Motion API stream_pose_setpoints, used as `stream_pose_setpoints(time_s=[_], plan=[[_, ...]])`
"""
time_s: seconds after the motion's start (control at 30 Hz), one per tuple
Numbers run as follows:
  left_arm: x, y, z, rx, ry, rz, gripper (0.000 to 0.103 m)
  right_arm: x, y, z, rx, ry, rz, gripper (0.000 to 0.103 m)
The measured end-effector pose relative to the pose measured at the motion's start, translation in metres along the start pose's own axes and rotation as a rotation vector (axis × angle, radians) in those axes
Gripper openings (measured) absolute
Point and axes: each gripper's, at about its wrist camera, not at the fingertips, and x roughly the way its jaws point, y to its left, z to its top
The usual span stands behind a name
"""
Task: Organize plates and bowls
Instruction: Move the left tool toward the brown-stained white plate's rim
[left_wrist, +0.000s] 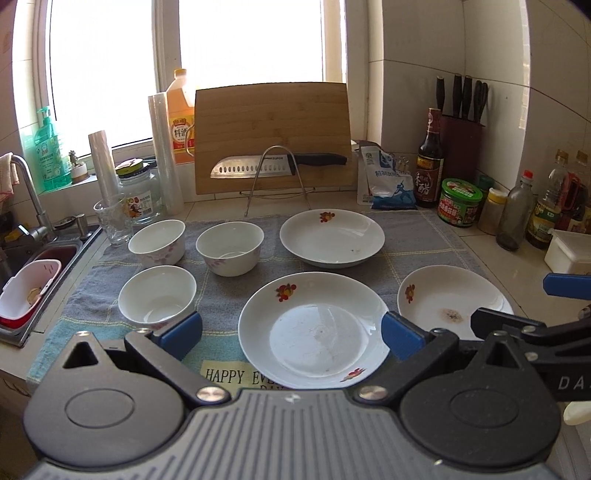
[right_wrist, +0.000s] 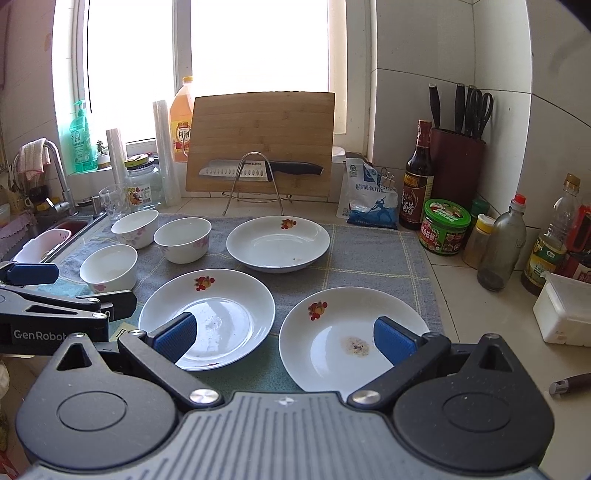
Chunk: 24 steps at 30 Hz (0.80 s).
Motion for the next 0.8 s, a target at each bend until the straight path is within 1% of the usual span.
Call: stream_pose_setpoints(time_s=[0.13,0.27,0.33,0.47,0.6,0.67,0.8], plan=[[0.017,-0.008,0.007,0.040,0.014,-0.068,0.102,0.002,-0.015,-0.006,0.013,-0.018,-0.025,0.103],[0.037,-0.018,0.014,0.085,0.013,-0.112,0.102,0.008,-0.030,-0.020,0.007,-0.014,-0.056,0.103],[0.050,-0.024,0.019,0.104,0.021,-0.140,0.102,0.012,-0.038,-0.030,0.012,0.004,-0.071,0.103],[0.073,-0.034,0.030,0.140,0.041,-0.234,0.102,0.027,-0.054,-0.051,0.041,0.066,-0.082,0.103],[0.091,-0.050,0.039,0.206,0.036,-0.285,0.102,0.042,-0.064,-0.066,0.065,0.115,-0.073,0.103],[0.102,-0.060,0.042,0.240,0.056,-0.313,0.102,0.052,-0.067,-0.073,0.070,0.142,-0.069,0.103],[0.127,-0.077,0.046,0.285,0.126,-0.403,0.102,0.071,-0.070,-0.080,0.059,0.174,-0.072,0.103]])
